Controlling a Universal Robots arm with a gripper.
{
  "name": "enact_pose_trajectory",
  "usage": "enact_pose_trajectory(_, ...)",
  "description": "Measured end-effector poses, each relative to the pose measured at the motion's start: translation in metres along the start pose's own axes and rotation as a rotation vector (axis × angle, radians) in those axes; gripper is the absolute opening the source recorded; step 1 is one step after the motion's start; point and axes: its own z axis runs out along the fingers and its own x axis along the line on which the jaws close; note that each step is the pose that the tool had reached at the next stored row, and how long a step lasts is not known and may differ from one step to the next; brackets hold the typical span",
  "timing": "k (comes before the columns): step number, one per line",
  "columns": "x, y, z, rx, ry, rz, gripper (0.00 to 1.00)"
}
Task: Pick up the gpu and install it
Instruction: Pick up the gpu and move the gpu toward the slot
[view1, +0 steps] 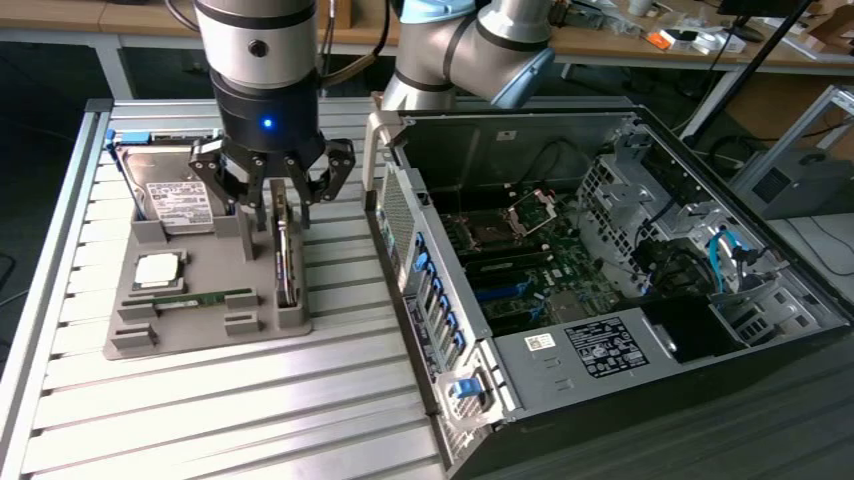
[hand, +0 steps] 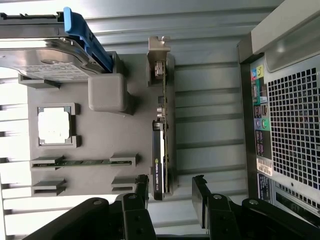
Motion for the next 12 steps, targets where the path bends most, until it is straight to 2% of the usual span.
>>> enact_pose_trajectory(12,0.0001,-0.0002,0.0053,0.0,0.0,0.0,0.48)
